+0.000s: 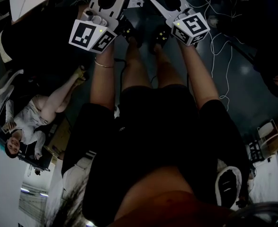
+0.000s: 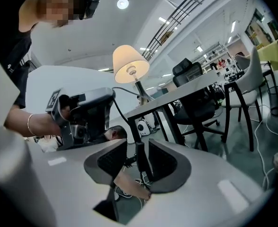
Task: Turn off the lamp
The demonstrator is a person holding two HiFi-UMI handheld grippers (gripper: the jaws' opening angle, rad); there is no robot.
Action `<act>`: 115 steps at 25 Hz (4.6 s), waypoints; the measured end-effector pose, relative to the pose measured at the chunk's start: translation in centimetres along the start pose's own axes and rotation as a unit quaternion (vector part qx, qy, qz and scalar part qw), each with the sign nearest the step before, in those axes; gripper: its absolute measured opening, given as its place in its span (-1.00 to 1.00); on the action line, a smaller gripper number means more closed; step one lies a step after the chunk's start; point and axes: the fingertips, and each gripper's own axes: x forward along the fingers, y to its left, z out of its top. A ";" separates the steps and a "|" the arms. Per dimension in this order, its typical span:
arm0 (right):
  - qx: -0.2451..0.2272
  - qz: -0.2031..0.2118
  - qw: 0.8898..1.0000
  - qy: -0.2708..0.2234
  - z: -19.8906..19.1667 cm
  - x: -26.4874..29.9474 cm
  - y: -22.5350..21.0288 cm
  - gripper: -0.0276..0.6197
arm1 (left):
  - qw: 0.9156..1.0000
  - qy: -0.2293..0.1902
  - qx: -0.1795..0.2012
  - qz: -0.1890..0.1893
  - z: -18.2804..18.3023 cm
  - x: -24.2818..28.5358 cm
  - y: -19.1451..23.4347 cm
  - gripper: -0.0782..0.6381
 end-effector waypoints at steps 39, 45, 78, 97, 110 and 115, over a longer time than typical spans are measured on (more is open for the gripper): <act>0.180 0.095 0.978 -0.033 0.2 2.5 2.1 -0.68 | 0.996 -0.013 0.016 -0.081 -2.4 -3.3 -1.6 -0.49; 0.191 0.118 0.973 -0.053 2.3 1.6 2.9 -0.68 | 0.995 0.049 0.011 -0.081 -8.3 -4.8 -2.2 -0.48; 0.205 0.176 0.956 -0.113 6.1 -2.7 4.3 -0.66 | 0.995 0.050 -0.014 -0.080 -10.4 -3.5 -6.3 -0.73; 0.198 0.173 0.960 -0.096 5.2 -2.5 4.2 -0.65 | 0.995 0.061 -0.013 -0.080 -10.5 -3.7 -6.0 -0.73; 0.202 0.172 0.959 -0.099 4.9 -2.6 4.0 -0.67 | 0.994 0.073 -0.008 -0.084 -11.0 -3.4 -5.9 -0.73; 0.204 0.171 0.959 -0.098 4.7 -2.7 4.0 -0.67 | 0.994 0.075 -0.008 -0.084 -11.2 -3.4 -6.0 -0.73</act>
